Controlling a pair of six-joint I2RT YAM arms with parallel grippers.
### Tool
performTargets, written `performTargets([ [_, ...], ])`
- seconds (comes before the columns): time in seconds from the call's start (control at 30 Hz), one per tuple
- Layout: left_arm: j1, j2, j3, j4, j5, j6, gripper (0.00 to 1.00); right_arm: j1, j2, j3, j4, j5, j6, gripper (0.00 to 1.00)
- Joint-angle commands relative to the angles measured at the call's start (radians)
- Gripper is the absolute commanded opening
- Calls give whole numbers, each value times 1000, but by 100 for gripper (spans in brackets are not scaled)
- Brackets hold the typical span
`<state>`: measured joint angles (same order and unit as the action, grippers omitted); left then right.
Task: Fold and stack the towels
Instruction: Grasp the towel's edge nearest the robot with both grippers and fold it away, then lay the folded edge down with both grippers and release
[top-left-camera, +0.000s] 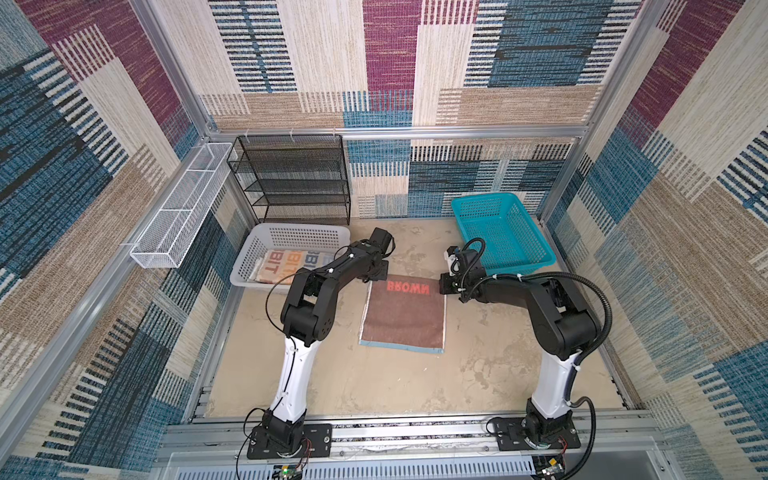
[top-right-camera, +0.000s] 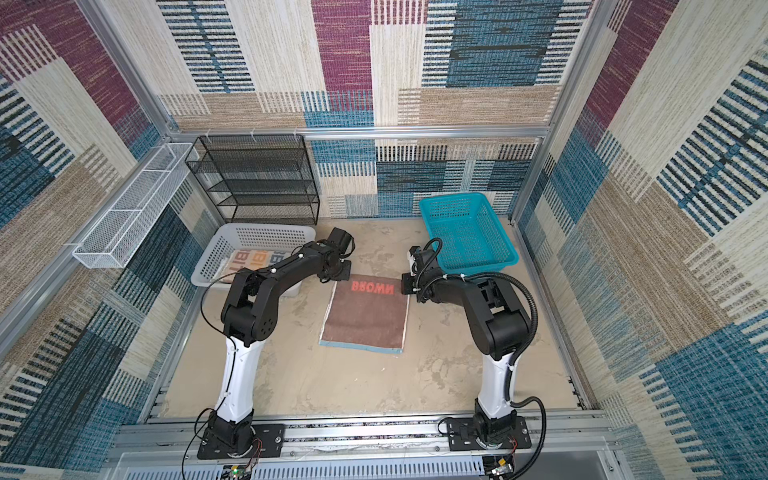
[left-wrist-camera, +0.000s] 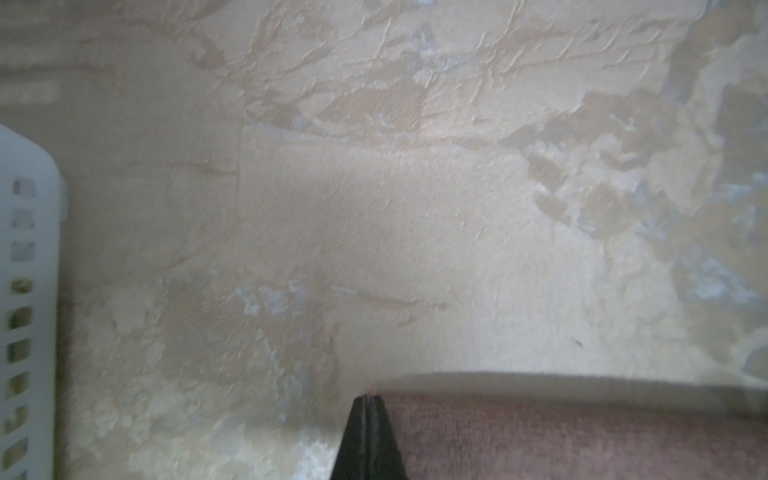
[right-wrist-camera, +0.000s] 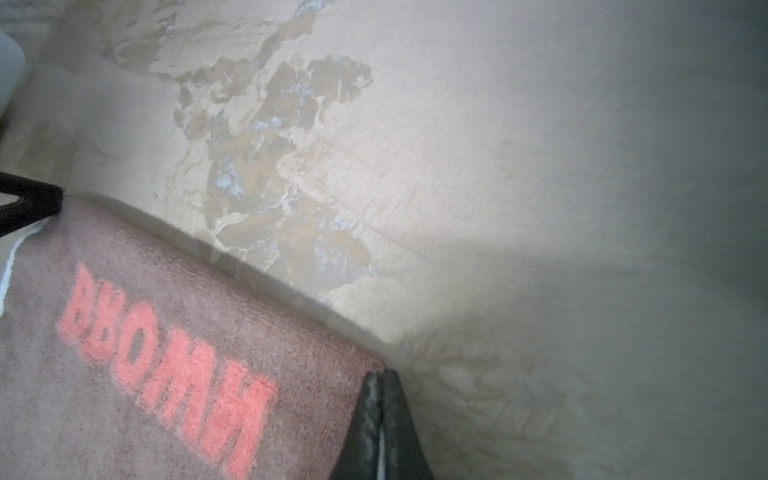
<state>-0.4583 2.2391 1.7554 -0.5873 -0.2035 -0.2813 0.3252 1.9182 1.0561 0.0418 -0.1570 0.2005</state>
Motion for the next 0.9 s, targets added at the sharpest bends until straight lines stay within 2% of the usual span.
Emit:
performTargets([
  [0.0,1,-55,-32,62,-6,21,0,-1,-23,-2,50,-14,-22,0],
  [0.3,3,-147,-73,172,-91,78,0,-21,-60,9,147,-31,-30,0],
  [0.47,4,-193,-87,237,-142,109,0,-58,-70,24,197,-98,-28,0],
  [0.67,6,-288,-229,388,-136,151,0,-68,-102,-22,254,-181,-53,0],
  [0.87,4,-374,-424,528,-85,153,0,-68,-156,-163,344,-261,-50,0],
])
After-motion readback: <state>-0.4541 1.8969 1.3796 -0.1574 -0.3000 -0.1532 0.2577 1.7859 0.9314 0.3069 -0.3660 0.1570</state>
